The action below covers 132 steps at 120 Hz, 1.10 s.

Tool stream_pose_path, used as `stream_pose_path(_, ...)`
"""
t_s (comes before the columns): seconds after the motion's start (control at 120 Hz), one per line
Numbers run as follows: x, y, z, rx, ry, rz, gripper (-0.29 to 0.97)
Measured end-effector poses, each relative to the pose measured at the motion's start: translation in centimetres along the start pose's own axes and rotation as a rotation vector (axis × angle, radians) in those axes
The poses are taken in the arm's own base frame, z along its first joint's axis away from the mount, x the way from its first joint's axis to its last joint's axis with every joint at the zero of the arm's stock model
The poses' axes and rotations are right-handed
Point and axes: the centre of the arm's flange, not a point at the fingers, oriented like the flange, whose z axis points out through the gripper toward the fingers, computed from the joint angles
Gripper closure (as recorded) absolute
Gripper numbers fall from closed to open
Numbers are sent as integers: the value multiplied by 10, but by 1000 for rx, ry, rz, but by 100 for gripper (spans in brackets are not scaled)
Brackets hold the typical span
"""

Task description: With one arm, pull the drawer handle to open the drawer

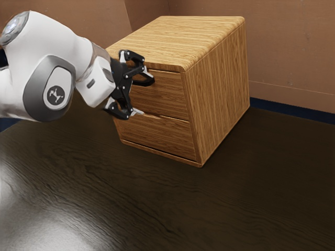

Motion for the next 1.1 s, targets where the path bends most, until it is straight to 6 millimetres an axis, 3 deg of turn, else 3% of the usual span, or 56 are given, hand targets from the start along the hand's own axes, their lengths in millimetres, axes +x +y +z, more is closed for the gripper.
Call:
stream_pose_path(0.108, -2, -5, 12, 14, -9, 51, 0)
stream_pose_path(0.258, -26, -8, 13, 34, -42, 75, 0)
stream_pose_path(0.342, -41, -7, 28, 22, -63, 84, 0)
stream_pose_path(0.492, -45, -19, 47, 29, -69, 120, 0)
stream_pose_path(0.592, -46, -24, 57, 29, -72, 141, -15)
stream_pose_path(0.65, -46, -26, 56, 31, -75, 154, -19)
stream_pose_path(0.8, -48, -27, 39, 52, -78, 165, 0)
stream_pose_path(0.958, -73, -26, 33, 52, -106, 147, 0)
stream_pose_path(1.1, -72, -19, 38, 37, -102, 157, 0)
